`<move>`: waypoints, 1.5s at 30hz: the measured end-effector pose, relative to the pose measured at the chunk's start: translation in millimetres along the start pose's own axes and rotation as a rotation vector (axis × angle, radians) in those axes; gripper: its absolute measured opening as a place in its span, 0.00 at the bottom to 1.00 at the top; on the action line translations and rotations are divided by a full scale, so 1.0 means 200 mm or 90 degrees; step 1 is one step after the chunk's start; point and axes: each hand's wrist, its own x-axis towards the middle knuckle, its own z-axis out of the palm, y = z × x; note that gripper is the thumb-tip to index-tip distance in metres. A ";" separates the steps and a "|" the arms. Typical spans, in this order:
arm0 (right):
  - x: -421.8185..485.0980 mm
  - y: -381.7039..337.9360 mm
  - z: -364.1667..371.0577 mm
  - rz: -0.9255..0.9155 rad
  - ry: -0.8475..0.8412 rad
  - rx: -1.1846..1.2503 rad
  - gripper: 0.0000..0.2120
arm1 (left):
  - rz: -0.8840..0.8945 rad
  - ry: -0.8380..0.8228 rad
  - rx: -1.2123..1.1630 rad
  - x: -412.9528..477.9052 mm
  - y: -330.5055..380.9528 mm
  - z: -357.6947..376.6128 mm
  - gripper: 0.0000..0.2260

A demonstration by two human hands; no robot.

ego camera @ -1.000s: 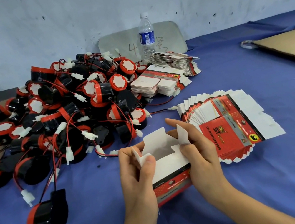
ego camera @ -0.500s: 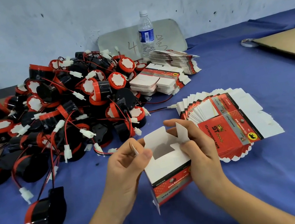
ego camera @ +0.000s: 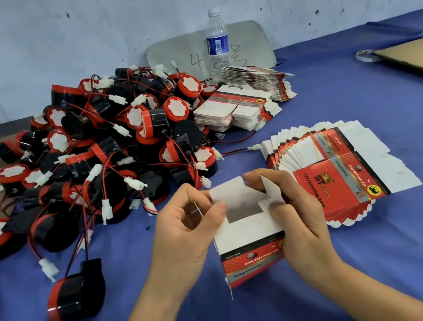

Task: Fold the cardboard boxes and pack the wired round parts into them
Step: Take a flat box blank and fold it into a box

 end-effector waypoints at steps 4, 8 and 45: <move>0.01 0.00 0.00 -0.020 -0.008 -0.029 0.23 | 0.037 -0.020 0.025 -0.01 0.00 -0.01 0.08; 0.01 0.01 -0.01 -0.033 0.015 -0.057 0.26 | 0.077 -0.059 0.059 -0.02 0.00 -0.02 0.04; 0.08 0.03 -0.07 0.167 0.314 0.056 0.14 | 0.219 0.045 0.184 -0.12 -0.14 0.21 0.24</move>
